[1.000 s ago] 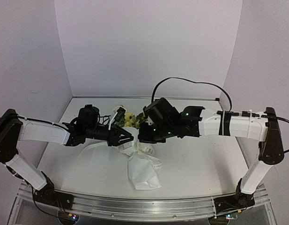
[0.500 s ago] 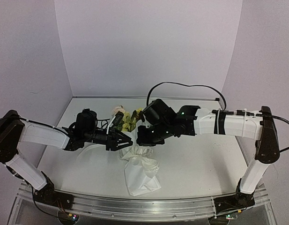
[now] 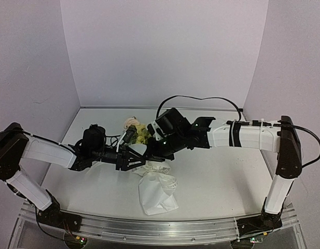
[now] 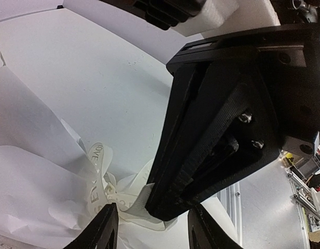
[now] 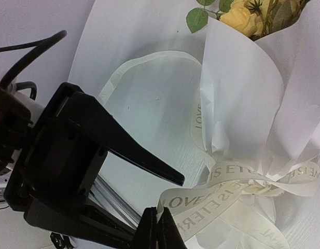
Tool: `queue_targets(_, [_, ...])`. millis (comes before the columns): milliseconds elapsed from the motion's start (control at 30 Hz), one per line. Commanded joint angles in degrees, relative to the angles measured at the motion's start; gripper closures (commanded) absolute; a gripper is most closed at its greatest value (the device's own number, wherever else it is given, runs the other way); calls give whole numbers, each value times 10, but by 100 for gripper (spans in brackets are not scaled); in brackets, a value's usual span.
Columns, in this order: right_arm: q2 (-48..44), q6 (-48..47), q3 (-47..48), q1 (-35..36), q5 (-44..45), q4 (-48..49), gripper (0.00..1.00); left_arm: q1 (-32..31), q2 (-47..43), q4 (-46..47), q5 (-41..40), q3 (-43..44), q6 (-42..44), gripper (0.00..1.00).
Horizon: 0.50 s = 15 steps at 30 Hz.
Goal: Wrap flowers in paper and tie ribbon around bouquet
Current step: Cross the ribbon over the folded bouquet.
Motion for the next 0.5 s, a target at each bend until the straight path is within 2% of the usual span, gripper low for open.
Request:
queue_targets(0, [11, 22, 25, -2, -40, 26, 100, -4, -13, 19, -16, 6, 17, 52])
queue_targets(167, [14, 27, 27, -5, -49, 31, 100, -9, 1, 32, -25, 7, 10, 55])
queue_targets(467, [22, 34, 29, -6, -51, 31, 100, -18, 14, 44, -46, 2, -8, 71])
